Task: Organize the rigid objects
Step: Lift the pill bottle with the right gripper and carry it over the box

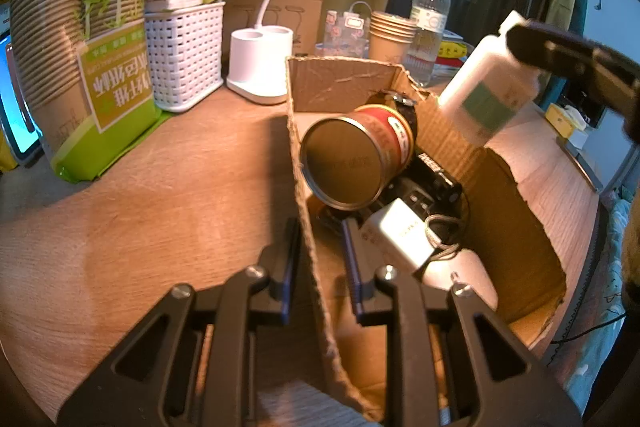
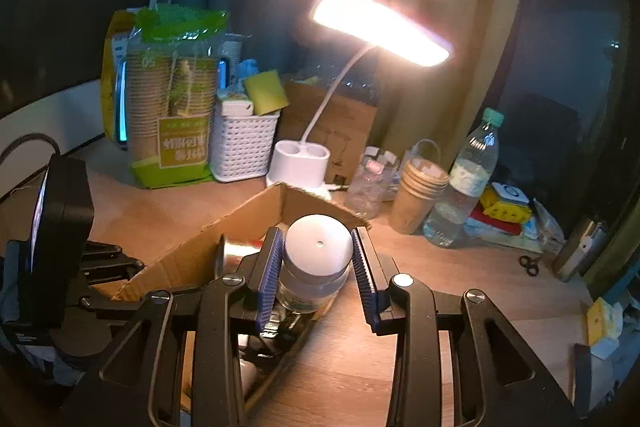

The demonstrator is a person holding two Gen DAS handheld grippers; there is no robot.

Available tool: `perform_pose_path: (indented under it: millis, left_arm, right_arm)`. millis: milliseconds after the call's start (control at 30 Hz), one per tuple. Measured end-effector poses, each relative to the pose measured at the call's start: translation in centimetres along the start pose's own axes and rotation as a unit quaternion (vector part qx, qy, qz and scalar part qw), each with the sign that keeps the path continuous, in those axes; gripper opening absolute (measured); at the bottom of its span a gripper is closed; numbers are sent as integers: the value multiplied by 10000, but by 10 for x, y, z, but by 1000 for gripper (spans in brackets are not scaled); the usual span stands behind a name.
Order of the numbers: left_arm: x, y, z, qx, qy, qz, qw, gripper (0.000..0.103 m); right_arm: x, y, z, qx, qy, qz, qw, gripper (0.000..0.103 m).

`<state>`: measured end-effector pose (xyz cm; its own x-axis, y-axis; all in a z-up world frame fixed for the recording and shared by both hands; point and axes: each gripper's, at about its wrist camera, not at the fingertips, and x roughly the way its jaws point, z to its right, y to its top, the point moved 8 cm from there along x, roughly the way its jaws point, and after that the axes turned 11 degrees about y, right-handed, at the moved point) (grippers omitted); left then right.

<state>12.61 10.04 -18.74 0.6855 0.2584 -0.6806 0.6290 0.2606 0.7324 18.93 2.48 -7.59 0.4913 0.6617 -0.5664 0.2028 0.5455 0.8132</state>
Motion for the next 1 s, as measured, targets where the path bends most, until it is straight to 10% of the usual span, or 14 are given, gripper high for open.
perform_pose_path:
  millis: [1000]
  left_arm:
    - [0,1,-1,10,-2,8,10000,22]
  right_arm:
    - [33,-31,-45,-270,475,-506,9972,42]
